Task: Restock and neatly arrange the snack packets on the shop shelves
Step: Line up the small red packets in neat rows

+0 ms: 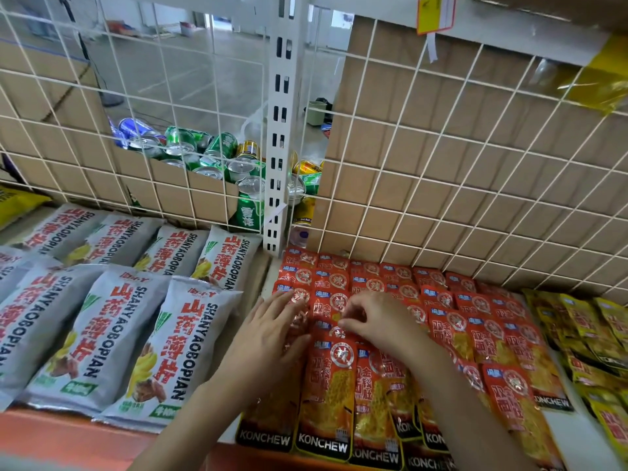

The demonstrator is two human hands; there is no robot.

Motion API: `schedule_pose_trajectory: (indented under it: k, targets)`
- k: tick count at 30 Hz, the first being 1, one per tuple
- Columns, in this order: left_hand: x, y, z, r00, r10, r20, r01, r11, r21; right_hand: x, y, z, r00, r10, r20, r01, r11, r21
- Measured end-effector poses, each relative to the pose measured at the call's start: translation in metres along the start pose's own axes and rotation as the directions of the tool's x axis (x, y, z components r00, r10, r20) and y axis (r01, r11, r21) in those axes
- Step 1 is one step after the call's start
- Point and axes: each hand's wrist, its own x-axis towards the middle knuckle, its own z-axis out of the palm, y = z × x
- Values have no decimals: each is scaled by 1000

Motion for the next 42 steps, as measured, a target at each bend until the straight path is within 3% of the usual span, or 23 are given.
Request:
schedule_pose_trajectory:
  k: [4, 9, 16, 24, 35, 40, 42]
  targets:
    - [-16, 10, 10, 996, 88, 14, -89, 993, 81, 0, -1, 3, 998, 35, 50, -33, 999, -37]
    - [-31, 18, 23, 966, 246, 83, -258, 945, 202, 5, 2, 4, 998, 65, 25, -68, 991, 116]
    - [-43, 21, 20, 933, 326, 154, -353, 912, 208, 17, 4, 8, 998, 62, -11, -60, 988, 142]
    - [-47, 22, 18, 928, 305, 217, -344, 923, 173, 20, 3, 6, 999, 41, 21, -44, 988, 147]
    - [-50, 22, 21, 943, 304, 138, -324, 934, 153, 21, 5, 5, 1000, 6, 28, -9, 992, 125]
    - [-50, 21, 23, 943, 314, 107, -327, 935, 137, 1, 5, 0, 993, 34, -112, -22, 993, 113]
    - [-50, 21, 23, 944, 314, 100, -325, 938, 118, -13, 8, -2, 994, 22, -107, -14, 997, 75]
